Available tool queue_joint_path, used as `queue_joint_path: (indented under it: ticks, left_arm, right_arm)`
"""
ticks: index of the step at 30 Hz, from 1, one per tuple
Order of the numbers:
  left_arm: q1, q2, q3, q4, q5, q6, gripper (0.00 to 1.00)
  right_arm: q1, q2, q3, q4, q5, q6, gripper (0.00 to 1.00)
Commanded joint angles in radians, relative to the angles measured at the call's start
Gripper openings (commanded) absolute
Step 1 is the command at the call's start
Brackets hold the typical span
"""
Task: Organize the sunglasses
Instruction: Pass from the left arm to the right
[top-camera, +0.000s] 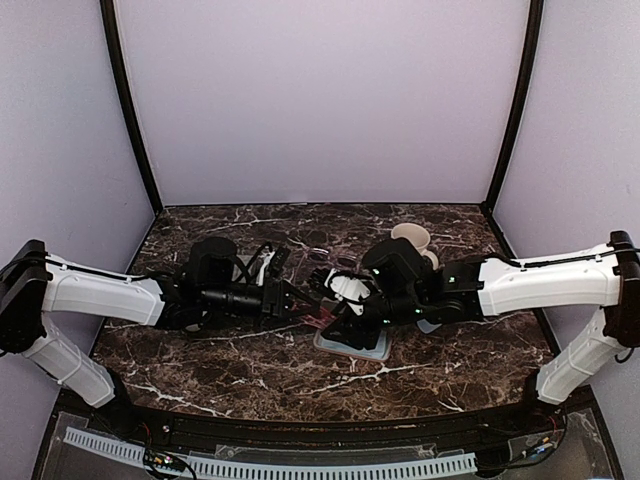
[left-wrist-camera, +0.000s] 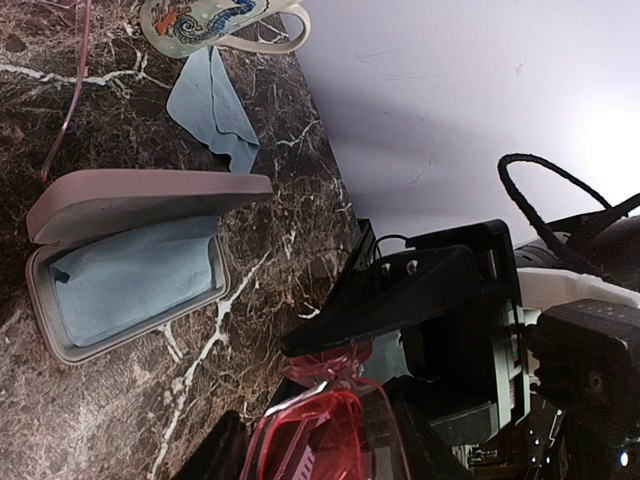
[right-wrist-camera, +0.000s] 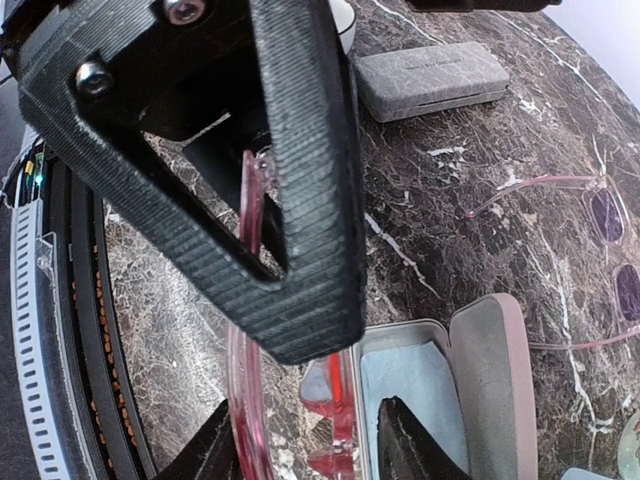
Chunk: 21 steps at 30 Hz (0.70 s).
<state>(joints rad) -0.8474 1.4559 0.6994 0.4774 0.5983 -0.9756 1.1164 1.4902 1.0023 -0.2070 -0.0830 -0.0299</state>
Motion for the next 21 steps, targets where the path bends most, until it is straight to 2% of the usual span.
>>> queue_joint_path:
  ticks: [1,7,13,21]
  left_arm:
    - [-0.007,-0.006,0.020,0.004,0.022,0.017,0.23]
    - [-0.008,0.000,0.021,0.003,0.022,0.015,0.25]
    - [-0.007,0.001,0.015,0.007,0.017,0.009,0.34]
    - [-0.007,-0.006,-0.003,0.016,0.006,0.007,0.57]
  right_arm:
    - [-0.007,0.005,0.030,0.002,-0.002,-0.007,0.43]
    - [-0.008,-0.003,0.026,-0.002,0.004,-0.004,0.36]
    - [-0.011,-0.017,0.010,-0.007,0.012,0.002,0.30]
    - [-0.013,-0.045,-0.029,-0.010,-0.001,0.018,0.27]
